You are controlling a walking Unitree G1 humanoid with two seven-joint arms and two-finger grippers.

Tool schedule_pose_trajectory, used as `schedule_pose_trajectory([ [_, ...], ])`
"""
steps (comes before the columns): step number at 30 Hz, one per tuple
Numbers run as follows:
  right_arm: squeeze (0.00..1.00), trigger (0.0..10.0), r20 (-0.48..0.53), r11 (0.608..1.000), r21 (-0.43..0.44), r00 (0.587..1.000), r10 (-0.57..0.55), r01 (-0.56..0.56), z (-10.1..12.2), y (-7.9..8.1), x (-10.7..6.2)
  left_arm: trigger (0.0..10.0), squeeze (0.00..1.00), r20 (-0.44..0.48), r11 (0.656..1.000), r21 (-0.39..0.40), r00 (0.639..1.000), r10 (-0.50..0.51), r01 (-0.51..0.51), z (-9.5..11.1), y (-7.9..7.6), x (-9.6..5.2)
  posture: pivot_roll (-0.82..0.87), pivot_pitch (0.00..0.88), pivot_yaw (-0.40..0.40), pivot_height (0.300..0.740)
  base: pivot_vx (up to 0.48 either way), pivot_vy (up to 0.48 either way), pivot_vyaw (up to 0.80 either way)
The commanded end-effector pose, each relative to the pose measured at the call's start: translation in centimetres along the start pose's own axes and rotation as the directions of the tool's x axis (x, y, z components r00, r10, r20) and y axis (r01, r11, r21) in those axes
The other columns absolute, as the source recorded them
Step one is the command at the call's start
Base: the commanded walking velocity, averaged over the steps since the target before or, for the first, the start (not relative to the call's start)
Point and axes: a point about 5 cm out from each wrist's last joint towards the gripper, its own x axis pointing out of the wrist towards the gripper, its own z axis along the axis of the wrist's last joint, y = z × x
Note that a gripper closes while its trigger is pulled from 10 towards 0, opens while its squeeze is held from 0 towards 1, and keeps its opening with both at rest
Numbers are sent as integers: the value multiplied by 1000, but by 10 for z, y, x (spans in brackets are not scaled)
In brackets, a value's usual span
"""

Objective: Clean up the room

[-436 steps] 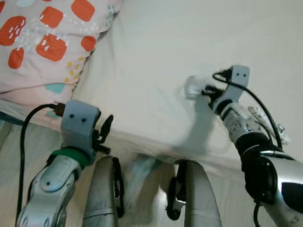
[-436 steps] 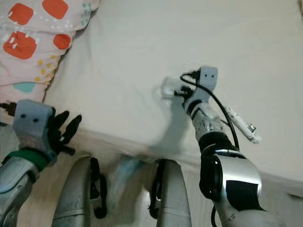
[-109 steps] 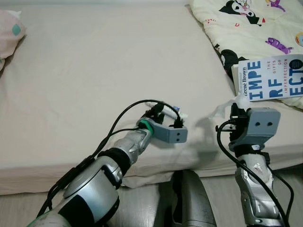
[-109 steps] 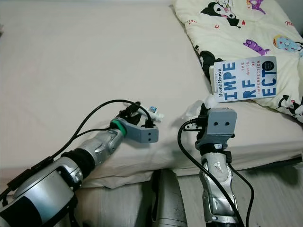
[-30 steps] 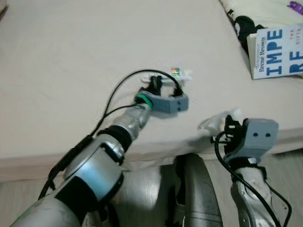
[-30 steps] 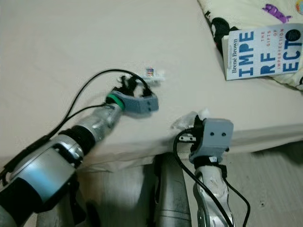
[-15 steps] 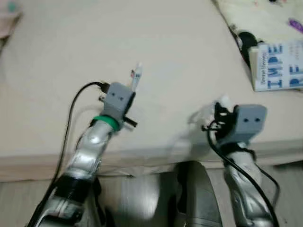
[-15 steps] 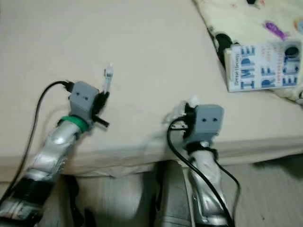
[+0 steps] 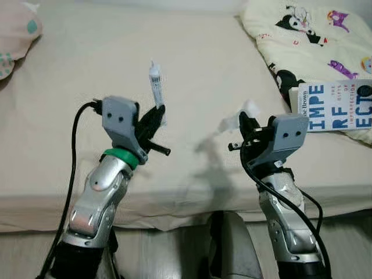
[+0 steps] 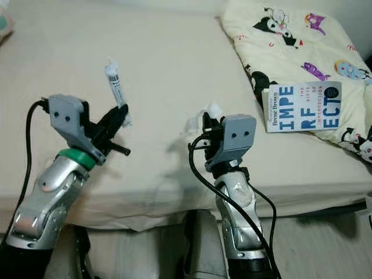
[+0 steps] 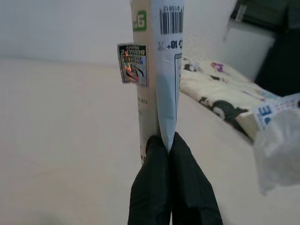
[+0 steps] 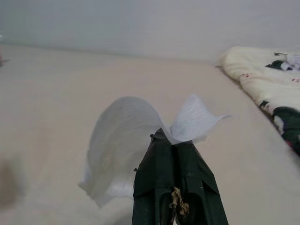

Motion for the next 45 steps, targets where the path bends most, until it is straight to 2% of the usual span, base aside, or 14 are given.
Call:
schedule_pose_trajectory([
  [1,0,10000,-12,1000,-18,1000,-22,22,-4,-8,-2,10000,0,-34,999,-33,999,21,-22,-1,-2,0,-18,100,-41,500,0,0,0],
  [16,0,10000,-6,999,-22,999,-41,41,-10,-13,4,10000,0,-76,997,-66,997,20,-25,-11,-19,21,-20,73,-33,559,0,0,0],
  [45,0,10000,-24,996,-41,996,-81,80,-21,-21,-2,10000,0,-101,999,-41,994,-34,30,-18,-36,27,-32,68,-15,672,0,0,0],
])
